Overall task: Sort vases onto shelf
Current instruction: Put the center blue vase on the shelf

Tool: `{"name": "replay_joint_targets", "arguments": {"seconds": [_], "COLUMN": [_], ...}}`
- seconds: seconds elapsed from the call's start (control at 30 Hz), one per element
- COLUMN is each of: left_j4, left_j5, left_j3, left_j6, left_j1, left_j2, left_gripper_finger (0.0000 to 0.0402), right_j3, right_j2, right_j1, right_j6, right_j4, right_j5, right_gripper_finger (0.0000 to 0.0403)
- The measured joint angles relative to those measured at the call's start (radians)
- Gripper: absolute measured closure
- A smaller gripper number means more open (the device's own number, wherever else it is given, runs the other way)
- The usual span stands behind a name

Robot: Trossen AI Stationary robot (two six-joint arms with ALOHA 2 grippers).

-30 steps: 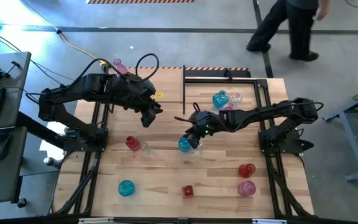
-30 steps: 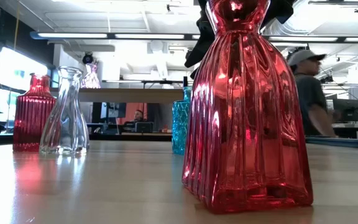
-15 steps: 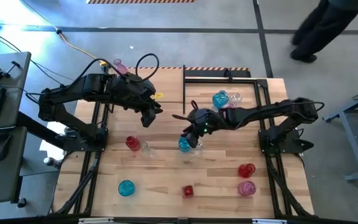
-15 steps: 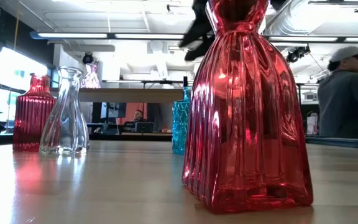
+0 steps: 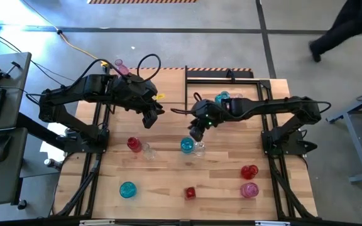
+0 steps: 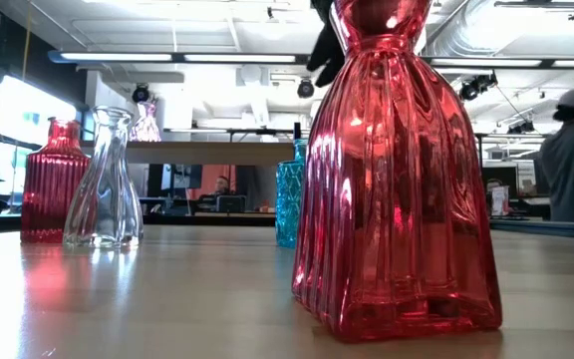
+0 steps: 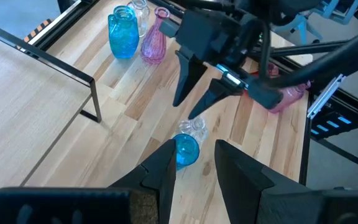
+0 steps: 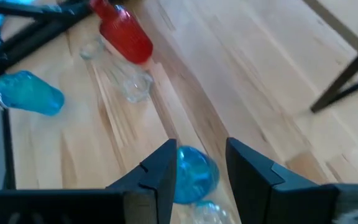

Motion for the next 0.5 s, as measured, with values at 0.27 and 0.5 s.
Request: {"name": "replay_joint_targets", "arguments": {"seconds": [0.27,0.5], "left_j4": [0.001,0.001], "left_j5": [0.000,0.000], "left_j3": [0.000,0.000], "left_j6": [0.000,0.000], "left_j1": [0.000,0.000], "left_j2": [0.000,0.000], "left_gripper_finger": [0.0301,0.0301], "right_j3": [0.000,0.000], "right_j2": [0.076,0.126], "right_j1": [0.051,0.059], "right_j6": [0.026,0.069], "right_j4": [-0.018,-0.007], "right_j5": [-0.010,-0.020], "right_gripper_finger": [0.0286,0.0286]}}
